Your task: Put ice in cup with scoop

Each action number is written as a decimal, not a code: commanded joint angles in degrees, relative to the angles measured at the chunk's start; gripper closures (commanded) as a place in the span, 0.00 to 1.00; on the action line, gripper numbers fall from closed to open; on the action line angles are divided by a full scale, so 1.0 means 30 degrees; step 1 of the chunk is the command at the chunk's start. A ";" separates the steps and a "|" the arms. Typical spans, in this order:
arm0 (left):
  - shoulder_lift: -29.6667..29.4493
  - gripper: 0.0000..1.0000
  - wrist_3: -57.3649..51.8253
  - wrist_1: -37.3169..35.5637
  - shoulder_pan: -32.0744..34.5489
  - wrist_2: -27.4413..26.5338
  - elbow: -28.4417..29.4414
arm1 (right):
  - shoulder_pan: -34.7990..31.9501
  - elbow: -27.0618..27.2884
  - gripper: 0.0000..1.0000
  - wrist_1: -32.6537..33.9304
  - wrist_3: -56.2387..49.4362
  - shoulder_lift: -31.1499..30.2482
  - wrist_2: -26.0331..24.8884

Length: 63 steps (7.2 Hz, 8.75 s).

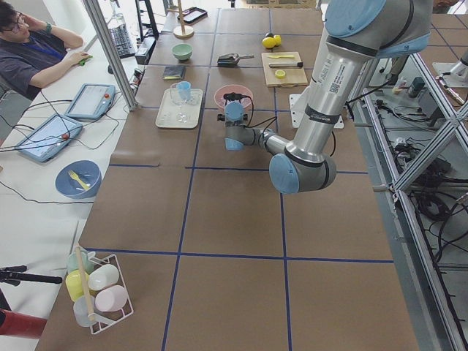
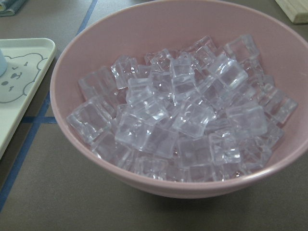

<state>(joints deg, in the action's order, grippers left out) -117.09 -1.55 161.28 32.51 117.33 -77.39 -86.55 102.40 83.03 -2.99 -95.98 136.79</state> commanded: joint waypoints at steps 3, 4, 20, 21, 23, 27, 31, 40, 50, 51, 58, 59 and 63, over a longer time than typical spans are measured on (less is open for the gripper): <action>-0.0139 0.00 0.0077 0.0089 -0.0232 0.0000 0.0076 | 0.3144 0.2770 0.00 -0.0080 0.6191 0.0000 0.0023; -0.0110 0.00 0.0077 0.0089 -0.0232 0.0000 0.0076 | 0.4664 0.3622 0.00 -0.1009 0.8794 0.0000 -0.0618; -0.0139 0.00 0.0077 0.0089 -0.0262 0.0000 0.0076 | 1.6750 0.2839 1.00 -0.4973 2.1037 0.0293 -0.7481; -0.0139 0.00 0.0077 0.0089 -0.0262 -0.0029 0.0076 | 1.6663 0.2897 1.00 -0.4973 2.0950 0.0293 -0.7422; -0.0139 0.00 0.0077 0.0089 -0.0232 0.0000 0.0076 | 1.6604 0.3277 1.00 -0.5002 2.1007 0.0294 -0.7392; -0.0139 0.00 0.0077 0.0118 -0.0232 0.0000 0.0076 | 1.6400 0.4710 1.00 -0.4507 1.6407 0.0526 -0.7713; -0.0110 0.00 0.0077 0.0118 -0.0262 0.0000 0.0076 | 1.3887 0.6557 1.00 0.0979 0.0423 0.2796 -0.7569; -0.0139 0.00 0.0077 0.0089 -0.0291 -0.0001 0.0076 | 1.7856 0.4487 1.00 2.3826 -0.0306 1.8161 -0.9793; -0.0139 0.00 0.0077 0.0089 -0.0320 -0.0030 0.0105 | 2.0029 -0.2305 1.00 2.5116 0.1085 2.2289 -1.0789; -0.0168 0.00 0.0077 0.0089 -0.0349 -0.0030 0.0105 | 2.0060 -0.2955 1.00 2.4999 0.1086 2.2701 -1.0848; -0.0257 0.00 0.0077 0.0089 -0.0349 -0.0030 0.0310 | 2.0557 -0.4573 1.00 2.0432 0.1934 2.2297 -1.1726; -0.0257 0.00 0.0077 0.0089 -0.0349 -0.0030 0.0310 | 2.0587 -0.4515 1.00 1.9760 0.1935 2.2005 -1.1728; -0.0257 0.00 0.0077 0.0089 -0.0320 -0.0059 0.0310 | 2.0909 -0.2237 1.00 1.7327 0.2814 1.9403 -1.2343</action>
<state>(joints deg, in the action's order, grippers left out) -117.86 -1.32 161.54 31.47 117.17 -76.47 -24.09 92.79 137.32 4.97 -34.67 100.11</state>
